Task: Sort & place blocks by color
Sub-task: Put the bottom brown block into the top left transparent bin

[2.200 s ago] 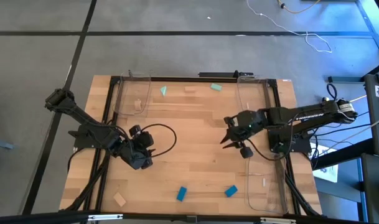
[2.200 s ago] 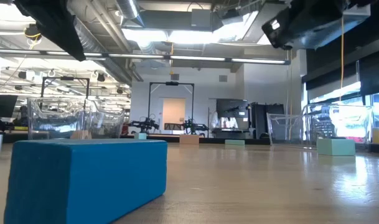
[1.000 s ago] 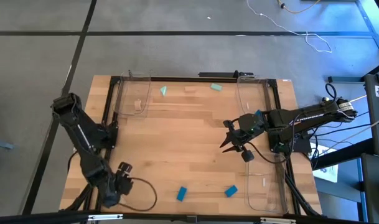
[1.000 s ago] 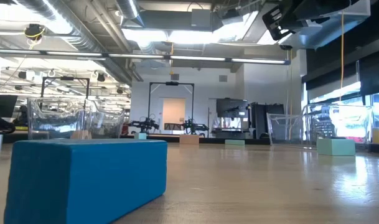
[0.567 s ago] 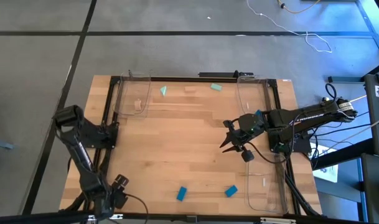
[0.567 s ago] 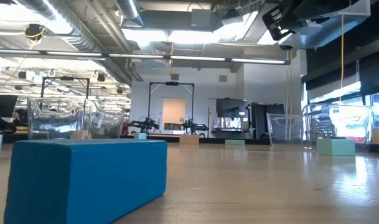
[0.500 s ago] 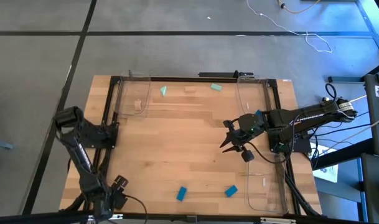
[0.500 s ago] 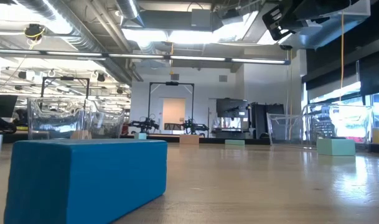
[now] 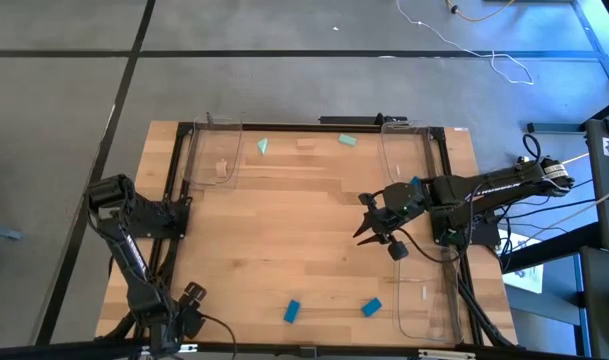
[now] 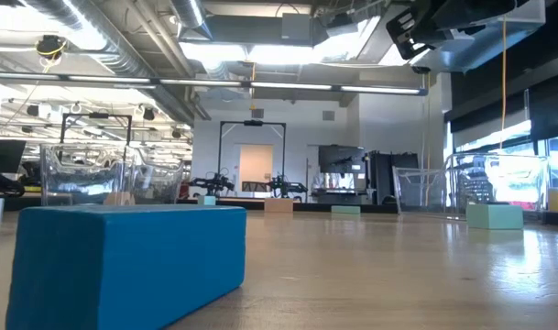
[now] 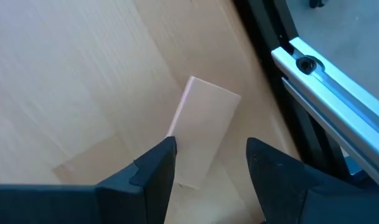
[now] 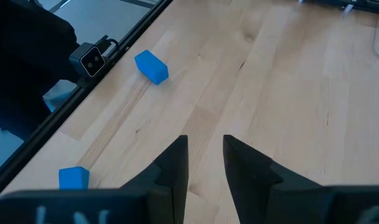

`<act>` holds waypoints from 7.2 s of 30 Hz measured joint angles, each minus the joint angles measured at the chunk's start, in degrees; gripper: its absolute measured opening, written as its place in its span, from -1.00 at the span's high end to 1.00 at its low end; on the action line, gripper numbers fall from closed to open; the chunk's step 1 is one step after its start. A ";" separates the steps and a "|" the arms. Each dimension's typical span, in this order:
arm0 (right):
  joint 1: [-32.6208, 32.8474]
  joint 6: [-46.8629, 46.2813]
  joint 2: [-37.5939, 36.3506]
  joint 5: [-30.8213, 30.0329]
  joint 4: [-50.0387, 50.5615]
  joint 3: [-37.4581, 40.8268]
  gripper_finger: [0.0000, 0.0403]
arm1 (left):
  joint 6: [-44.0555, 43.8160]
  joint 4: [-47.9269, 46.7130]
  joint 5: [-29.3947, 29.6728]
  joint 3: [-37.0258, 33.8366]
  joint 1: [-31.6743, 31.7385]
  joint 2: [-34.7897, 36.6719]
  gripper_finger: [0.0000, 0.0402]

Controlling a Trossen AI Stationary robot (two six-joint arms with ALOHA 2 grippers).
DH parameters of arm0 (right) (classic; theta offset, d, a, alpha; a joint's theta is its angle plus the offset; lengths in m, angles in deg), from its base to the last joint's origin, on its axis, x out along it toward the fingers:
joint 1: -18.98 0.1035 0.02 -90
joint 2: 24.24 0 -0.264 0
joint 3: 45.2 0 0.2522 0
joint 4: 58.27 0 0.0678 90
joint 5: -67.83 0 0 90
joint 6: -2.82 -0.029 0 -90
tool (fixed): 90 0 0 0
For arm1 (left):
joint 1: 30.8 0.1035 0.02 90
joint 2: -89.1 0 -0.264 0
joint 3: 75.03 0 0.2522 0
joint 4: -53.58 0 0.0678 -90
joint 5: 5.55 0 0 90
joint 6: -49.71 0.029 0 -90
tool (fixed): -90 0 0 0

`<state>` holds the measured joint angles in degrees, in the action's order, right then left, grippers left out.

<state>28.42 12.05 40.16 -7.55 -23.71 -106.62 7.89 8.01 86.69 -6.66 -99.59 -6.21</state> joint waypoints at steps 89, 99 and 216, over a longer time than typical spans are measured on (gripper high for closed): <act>-0.01 -0.07 0.00 -0.47 -0.39 -0.02 0.50 | -3.61 -1.55 12.79 -0.01 1.28 -4.69 0.39; 0.01 -0.24 0.00 -9.75 -0.33 -0.02 0.50 | -9.08 -7.04 30.76 -0.22 5.62 2.64 0.39; 0.00 -7.56 0.00 -25.05 0.39 -0.02 0.50 | 15.03 -7.03 8.50 -10.71 109.81 19.47 0.24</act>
<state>28.43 4.49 40.16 -32.60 -23.32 -106.64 22.91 0.97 95.19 -17.37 10.22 13.27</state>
